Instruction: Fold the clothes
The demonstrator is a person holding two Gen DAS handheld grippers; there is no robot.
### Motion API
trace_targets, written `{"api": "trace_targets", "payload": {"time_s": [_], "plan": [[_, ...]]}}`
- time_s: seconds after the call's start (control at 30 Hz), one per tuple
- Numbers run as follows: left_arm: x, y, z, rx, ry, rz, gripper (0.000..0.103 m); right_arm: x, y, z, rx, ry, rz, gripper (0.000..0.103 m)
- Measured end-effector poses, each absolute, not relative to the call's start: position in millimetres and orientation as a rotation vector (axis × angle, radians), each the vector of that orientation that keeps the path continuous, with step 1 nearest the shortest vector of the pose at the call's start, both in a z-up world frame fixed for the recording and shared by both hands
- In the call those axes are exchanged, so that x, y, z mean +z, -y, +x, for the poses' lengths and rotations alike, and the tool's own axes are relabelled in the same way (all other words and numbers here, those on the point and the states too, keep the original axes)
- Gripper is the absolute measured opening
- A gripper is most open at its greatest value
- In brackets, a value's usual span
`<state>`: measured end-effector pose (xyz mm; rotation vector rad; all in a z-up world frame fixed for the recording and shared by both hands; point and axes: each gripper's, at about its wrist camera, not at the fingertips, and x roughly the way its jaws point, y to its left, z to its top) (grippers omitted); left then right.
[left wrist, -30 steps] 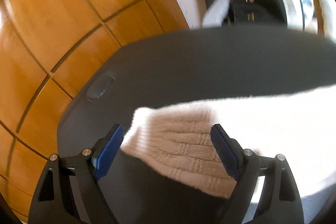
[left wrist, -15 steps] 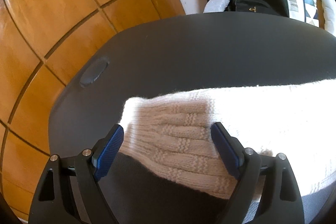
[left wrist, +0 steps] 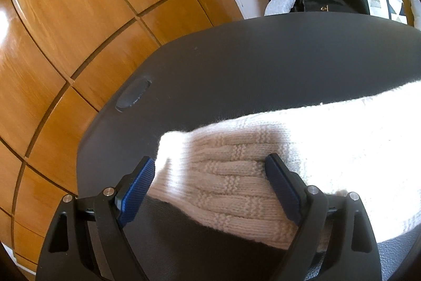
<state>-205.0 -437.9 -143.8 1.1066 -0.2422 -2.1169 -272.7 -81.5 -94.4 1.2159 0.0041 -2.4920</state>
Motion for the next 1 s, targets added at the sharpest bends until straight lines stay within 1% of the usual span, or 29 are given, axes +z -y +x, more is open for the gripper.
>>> {"api": "trace_targets", "payload": {"time_s": [0.1, 0.17, 0.23, 0.37, 0.4, 0.47, 0.6, 0.77, 0.93, 1.0], "plan": [[-132, 434, -198, -2.11, 0.234, 1.09, 0.089, -86, 68, -264, -2.495, 0.054, 1.199, 0.025], [-116, 418, -186, -2.139, 0.214, 1.01, 0.089, -81, 55, -255, -2.501, 0.082, 1.199, 0.025], [-97, 395, -173, -2.217, 0.168, 0.933, 0.089, -80, 19, -228, -2.542, 0.076, 1.247, 0.025], [-79, 322, -163, -2.479, 0.085, 0.984, 0.089, -82, -55, -186, -2.678, 0.067, 1.335, 0.026], [-79, 292, -163, -2.563, 0.098, 1.03, 0.089, -82, -70, -180, -2.699, 0.09, 1.348, 0.026], [-85, 241, -161, -2.66, 0.186, 1.099, 0.089, -81, -99, -170, -2.729, 0.152, 1.37, 0.026], [-106, 149, -154, -2.751, 0.415, 1.223, 0.089, -91, -126, -171, -2.766, 0.1, 1.394, 0.026], [-119, 105, -147, -2.663, 0.623, 1.118, 0.088, -104, -157, -175, -2.808, 0.014, 1.421, 0.026], [-120, 94, -152, -2.596, 0.581, 1.104, 0.088, -118, -187, -179, -2.847, -0.074, 1.447, 0.026], [-122, 81, -154, -2.553, 0.651, 1.071, 0.088, -118, -199, -189, -2.827, -0.038, 1.44, 0.026]]}}
